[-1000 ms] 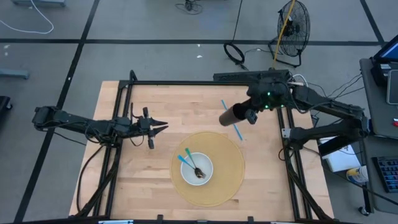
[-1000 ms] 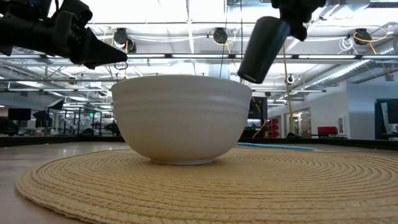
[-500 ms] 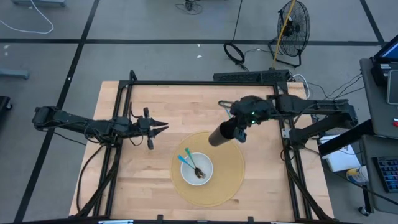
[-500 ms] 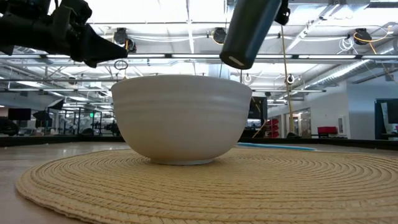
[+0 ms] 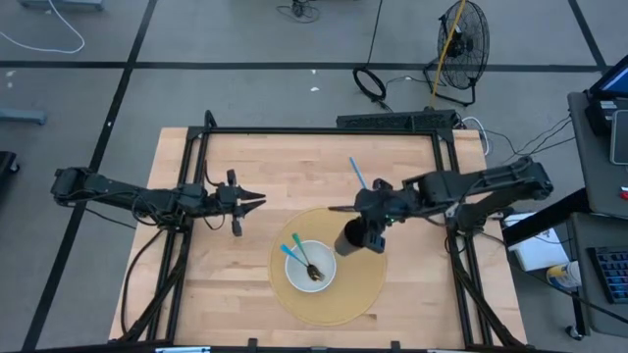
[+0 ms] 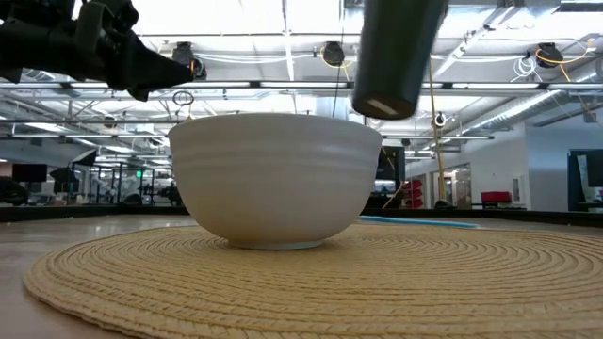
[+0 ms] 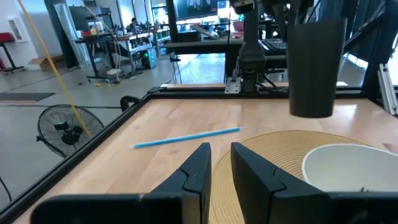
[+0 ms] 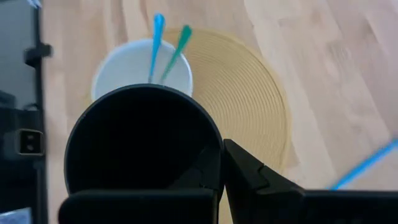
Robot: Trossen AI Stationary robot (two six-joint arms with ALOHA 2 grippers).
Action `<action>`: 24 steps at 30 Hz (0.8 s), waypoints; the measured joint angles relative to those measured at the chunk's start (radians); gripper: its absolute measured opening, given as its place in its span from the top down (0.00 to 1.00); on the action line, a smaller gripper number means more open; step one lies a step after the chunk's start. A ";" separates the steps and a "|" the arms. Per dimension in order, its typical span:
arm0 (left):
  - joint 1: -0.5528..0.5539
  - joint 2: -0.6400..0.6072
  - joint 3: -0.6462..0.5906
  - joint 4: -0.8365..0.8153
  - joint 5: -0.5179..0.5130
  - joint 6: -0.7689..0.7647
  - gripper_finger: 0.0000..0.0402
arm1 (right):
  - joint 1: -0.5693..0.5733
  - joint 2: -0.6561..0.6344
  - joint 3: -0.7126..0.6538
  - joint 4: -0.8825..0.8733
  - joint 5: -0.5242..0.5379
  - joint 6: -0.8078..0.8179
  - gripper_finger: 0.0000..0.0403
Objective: Pick & Place Utensil
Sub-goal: Put the black cup to the right of the white bowl on the tablemat
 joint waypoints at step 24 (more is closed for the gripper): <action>-0.009 0.000 0.000 0.010 0.008 -0.004 0.83 | 0.094 0.205 -0.006 -0.033 0.010 0.068 1.00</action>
